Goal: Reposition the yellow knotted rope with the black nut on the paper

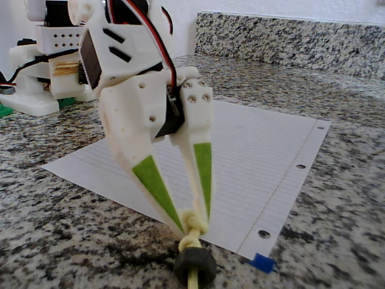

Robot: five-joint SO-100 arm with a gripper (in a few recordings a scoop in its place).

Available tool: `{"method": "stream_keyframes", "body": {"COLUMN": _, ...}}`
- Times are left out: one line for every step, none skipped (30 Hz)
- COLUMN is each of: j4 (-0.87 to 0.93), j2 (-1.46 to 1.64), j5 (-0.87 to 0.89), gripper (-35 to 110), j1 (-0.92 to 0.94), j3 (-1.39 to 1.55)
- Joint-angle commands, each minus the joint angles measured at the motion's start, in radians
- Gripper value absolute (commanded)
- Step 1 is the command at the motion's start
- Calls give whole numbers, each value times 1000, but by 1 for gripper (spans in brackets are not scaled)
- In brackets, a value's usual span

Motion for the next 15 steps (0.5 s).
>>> {"method": "stream_keyframes", "body": {"j4": 3, "j2": 18, "j5": -11, "gripper": 0, "j1": 11, "j3": -32}}
{"method": "stream_keyframes", "body": {"j4": 3, "j2": 25, "j5": -18, "gripper": 0, "j1": 14, "j3": -32}}
{"method": "stream_keyframes", "body": {"j4": 6, "j2": 32, "j5": -25, "gripper": 0, "j1": 14, "j3": -31}}
{"method": "stream_keyframes", "body": {"j4": 14, "j2": 43, "j5": -29, "gripper": 0, "j1": 14, "j3": -31}}
{"method": "stream_keyframes", "body": {"j4": 25, "j2": 55, "j5": -35, "gripper": 0, "j1": 12, "j3": -31}}
{"method": "stream_keyframes", "body": {"j4": 37, "j2": 71, "j5": -49, "gripper": 0, "j1": 11, "j3": -31}}
{"method": "stream_keyframes", "body": {"j4": 54, "j2": 89, "j5": -63, "gripper": 0, "j1": 8, "j3": -31}}
{"method": "stream_keyframes", "body": {"j4": 71, "j2": 107, "j5": -80, "gripper": 0, "j1": 3, "j3": -29}}
{"method": "stream_keyframes", "body": {"j4": 87, "j2": 127, "j5": -104, "gripper": 0, "j1": -2, "j3": -29}}
{"method": "stream_keyframes", "body": {"j4": 104, "j2": 146, "j5": -126, "gripper": 0, "j1": -8, "j3": -28}}
{"method": "stream_keyframes", "body": {"j4": 121, "j2": 166, "j5": -153, "gripper": 0, "j1": -15, "j3": -28}}
{"method": "stream_keyframes", "body": {"j4": 140, "j2": 187, "j5": -198, "gripper": 0, "j1": -20, "j3": -28}}
{"method": "stream_keyframes", "body": {"j4": 156, "j2": 212, "j5": -245, "gripper": 0, "j1": -26, "j3": -26}}
{"method": "stream_keyframes", "body": {"j4": 170, "j2": 236, "j5": -299, "gripper": 0, "j1": -31, "j3": -26}}
{"method": "stream_keyframes", "body": {"j4": 183, "j2": 262, "j5": -347, "gripper": 0, "j1": -34, "j3": -26}}
